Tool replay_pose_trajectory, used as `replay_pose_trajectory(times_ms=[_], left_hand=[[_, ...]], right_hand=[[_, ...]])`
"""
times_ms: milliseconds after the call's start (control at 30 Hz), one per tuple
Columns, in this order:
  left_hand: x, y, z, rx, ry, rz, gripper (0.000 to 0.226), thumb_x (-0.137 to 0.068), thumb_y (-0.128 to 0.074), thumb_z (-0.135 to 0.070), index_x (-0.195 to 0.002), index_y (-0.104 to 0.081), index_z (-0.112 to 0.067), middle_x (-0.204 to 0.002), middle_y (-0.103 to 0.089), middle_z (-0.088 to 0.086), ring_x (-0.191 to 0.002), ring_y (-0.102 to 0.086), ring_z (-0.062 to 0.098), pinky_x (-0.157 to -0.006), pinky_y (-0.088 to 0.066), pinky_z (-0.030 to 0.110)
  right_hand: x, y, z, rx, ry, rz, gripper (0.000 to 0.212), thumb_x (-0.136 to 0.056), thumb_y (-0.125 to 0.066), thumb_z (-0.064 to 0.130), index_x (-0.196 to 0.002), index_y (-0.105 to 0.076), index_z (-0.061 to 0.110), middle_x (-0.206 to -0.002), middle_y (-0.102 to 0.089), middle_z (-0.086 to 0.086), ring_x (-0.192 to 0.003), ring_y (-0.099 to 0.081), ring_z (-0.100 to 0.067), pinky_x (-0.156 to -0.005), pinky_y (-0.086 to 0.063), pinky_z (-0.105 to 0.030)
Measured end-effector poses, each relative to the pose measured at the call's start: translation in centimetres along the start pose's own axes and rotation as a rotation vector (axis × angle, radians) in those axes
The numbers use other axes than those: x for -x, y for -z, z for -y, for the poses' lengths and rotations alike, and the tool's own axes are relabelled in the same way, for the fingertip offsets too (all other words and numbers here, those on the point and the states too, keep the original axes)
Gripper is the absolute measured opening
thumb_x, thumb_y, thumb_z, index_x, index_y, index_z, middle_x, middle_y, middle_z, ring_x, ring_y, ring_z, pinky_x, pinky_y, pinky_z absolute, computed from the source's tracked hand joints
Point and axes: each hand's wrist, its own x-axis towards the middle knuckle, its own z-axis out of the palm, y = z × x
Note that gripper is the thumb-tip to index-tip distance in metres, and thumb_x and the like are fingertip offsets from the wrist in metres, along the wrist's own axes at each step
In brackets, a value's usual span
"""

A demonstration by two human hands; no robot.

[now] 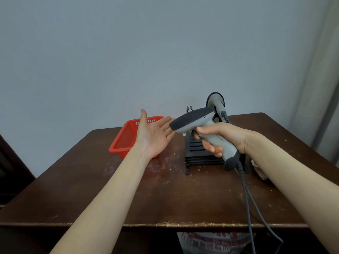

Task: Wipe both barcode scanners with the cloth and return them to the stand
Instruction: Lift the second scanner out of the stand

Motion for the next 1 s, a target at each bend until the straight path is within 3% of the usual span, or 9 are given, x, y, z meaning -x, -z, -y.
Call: replay_pose_trajectory(times_ms=[400, 633, 733, 833, 900, 1000], left_hand=[[0.1, -0.2, -0.1, -0.028, 0.0, -0.04, 0.096, -0.085, -0.031, -0.073, -0.144, -0.028, 0.002, -0.146, -0.04, 0.019, -0.134, -0.041, 0.031, -0.114, -0.029, 0.041], [-0.1, -0.5, 0.1, -0.083, -0.022, -0.078, 0.093, -0.086, -0.032, -0.072, -0.143, -0.032, 0.002, -0.144, -0.044, 0.017, -0.131, -0.045, 0.028, -0.114, -0.03, 0.039], [-0.1, -1.0, 0.2, -0.123, -0.052, -0.126, 0.085, -0.089, -0.031, -0.068, -0.139, -0.039, 0.0, -0.14, -0.049, 0.016, -0.128, -0.049, 0.028, -0.112, -0.033, 0.039], [0.0, -1.6, 1.0, -0.239, -0.119, -0.281, 0.063, -0.095, -0.03, -0.058, -0.117, -0.057, -0.004, -0.12, -0.062, 0.016, -0.113, -0.06, 0.029, -0.098, -0.046, 0.04], [0.2, -2.0, 1.9, -0.324, -0.126, -0.392, 0.053, -0.098, -0.032, -0.052, -0.095, -0.06, -0.007, -0.093, -0.067, 0.014, -0.092, -0.067, 0.029, -0.081, -0.054, 0.04], [0.7, -2.9, 3.3, -0.455, -0.1, -0.428, 0.059, -0.097, -0.028, -0.054, -0.075, -0.057, -0.008, -0.063, -0.061, 0.009, -0.066, -0.065, 0.026, -0.062, -0.056, 0.036]], right_hand=[[0.1, 0.1, 0.0, -0.008, 0.022, 0.002, 0.029, -0.081, -0.06, 0.037, -0.084, -0.053, 0.009, -0.049, -0.049, -0.007, -0.034, -0.038, -0.01, -0.036, -0.039, -0.021], [-0.1, 0.1, -0.2, -0.045, 0.047, -0.049, 0.057, -0.075, -0.065, 0.046, -0.111, -0.053, 0.004, -0.055, -0.057, -0.011, -0.035, -0.042, -0.011, -0.038, -0.043, -0.021], [0.1, 0.3, -0.1, -0.052, 0.043, -0.046, 0.058, -0.074, -0.065, 0.049, -0.111, -0.052, 0.004, -0.056, -0.057, -0.011, -0.035, -0.043, -0.011, -0.038, -0.043, -0.022], [0.3, 0.2, 0.1, -0.089, 0.04, -0.07, 0.053, -0.08, -0.055, 0.053, -0.106, -0.055, 0.007, -0.059, -0.057, -0.01, -0.036, -0.043, -0.01, -0.038, -0.042, -0.022], [0.4, 0.1, 0.3, -0.13, 0.042, -0.121, 0.056, -0.077, -0.05, 0.058, -0.102, -0.056, 0.008, -0.063, -0.057, -0.009, -0.037, -0.043, -0.01, -0.038, -0.042, -0.021], [0.3, 0.1, 0.6, -0.194, 0.031, -0.194, 0.064, -0.073, -0.047, 0.066, -0.102, -0.056, 0.009, -0.067, -0.054, -0.005, -0.04, -0.043, -0.01, -0.038, -0.042, -0.022]])
